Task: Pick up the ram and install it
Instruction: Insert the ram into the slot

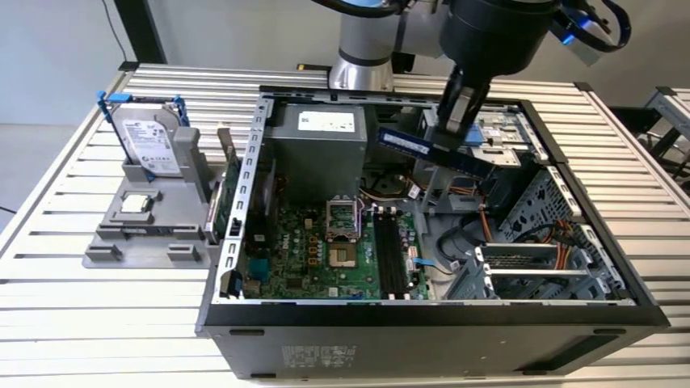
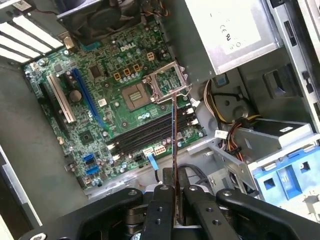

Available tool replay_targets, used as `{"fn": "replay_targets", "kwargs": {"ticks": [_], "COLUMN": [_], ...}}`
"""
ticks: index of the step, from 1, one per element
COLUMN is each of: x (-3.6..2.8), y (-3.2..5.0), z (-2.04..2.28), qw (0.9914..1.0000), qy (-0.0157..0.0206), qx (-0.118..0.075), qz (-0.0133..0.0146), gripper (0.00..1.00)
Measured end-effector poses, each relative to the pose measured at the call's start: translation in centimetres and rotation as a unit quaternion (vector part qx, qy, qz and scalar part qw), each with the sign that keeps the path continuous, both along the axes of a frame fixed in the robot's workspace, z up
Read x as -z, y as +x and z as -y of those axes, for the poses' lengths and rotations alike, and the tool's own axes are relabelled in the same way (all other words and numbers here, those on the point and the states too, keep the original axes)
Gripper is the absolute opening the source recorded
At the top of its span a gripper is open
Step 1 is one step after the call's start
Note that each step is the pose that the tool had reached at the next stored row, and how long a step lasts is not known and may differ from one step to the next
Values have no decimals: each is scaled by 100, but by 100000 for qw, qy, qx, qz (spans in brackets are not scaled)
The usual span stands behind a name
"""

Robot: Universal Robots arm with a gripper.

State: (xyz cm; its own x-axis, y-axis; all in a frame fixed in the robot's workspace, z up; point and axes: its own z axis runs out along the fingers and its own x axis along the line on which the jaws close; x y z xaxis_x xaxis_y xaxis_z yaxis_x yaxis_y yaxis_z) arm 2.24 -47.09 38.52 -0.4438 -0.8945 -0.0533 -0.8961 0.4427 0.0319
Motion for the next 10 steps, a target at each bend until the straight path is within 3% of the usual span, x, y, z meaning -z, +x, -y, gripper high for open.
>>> {"fn": "replay_targets", "kwargs": {"ticks": [2, 3, 10], "x": [0, 0, -1], "y": [0, 0, 1], "z": [0, 0, 0], "qw": [99996, 99933, 99790], "qy": [-1, 0, -10], "qx": [853, 3665, 6475], "qz": [2, 0, 0], "gripper": [0, 0, 0]}}
